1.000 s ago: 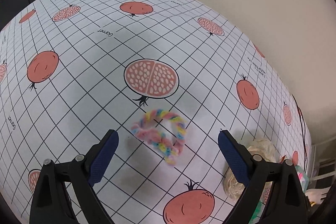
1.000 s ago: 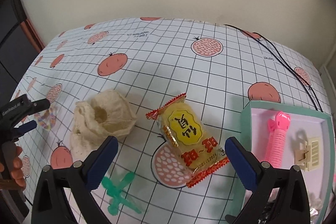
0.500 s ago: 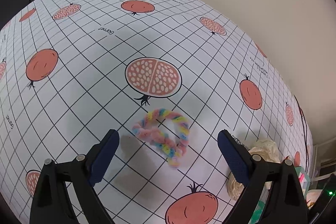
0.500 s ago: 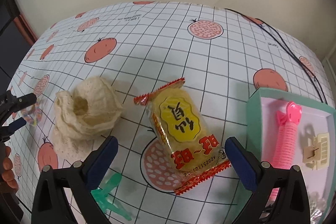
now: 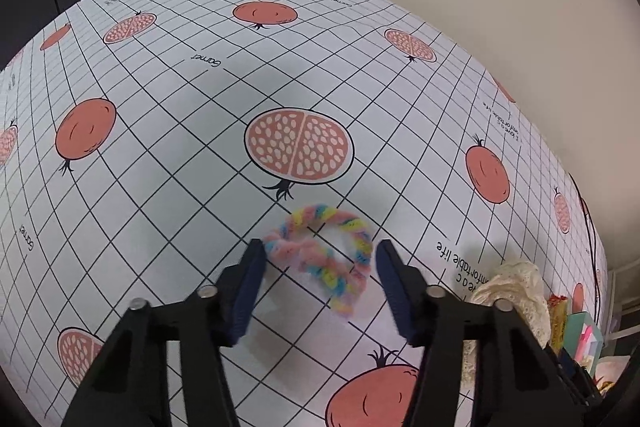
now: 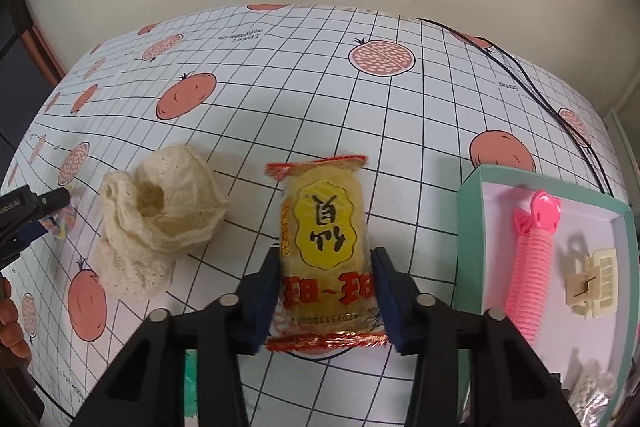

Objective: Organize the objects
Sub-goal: 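Grasp the rainbow pipe-cleaner bracelet with the left gripper while the right grasps the yellow snack packet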

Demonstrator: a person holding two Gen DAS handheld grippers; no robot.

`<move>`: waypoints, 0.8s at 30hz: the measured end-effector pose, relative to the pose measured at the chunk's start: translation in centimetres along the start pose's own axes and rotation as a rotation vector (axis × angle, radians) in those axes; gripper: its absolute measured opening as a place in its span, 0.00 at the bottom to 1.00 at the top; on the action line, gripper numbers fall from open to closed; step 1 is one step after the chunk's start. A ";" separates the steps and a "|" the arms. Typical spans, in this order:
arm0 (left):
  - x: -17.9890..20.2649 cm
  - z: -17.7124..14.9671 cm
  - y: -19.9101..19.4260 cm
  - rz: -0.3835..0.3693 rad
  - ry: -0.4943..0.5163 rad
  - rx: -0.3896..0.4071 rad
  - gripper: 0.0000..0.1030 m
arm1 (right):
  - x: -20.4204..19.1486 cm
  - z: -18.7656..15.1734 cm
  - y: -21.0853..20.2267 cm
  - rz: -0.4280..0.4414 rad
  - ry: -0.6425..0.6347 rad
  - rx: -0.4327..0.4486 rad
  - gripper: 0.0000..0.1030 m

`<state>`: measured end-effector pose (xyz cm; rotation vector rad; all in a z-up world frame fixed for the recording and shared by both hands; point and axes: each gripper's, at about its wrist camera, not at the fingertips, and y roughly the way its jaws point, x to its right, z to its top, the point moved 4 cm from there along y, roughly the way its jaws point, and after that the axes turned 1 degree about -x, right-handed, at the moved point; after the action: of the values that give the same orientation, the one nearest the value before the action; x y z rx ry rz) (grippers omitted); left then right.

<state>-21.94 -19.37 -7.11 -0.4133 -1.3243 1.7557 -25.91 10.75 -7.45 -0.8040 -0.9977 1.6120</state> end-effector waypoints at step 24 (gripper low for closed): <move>0.0 -0.5 -0.2 -0.066 -0.023 0.008 0.08 | 0.5 -0.8 -0.5 0.013 0.013 -0.015 0.40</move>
<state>-21.54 -19.06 -7.15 -0.3415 -1.3322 1.7151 -25.16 11.47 -7.36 -0.8315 -0.9982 1.6098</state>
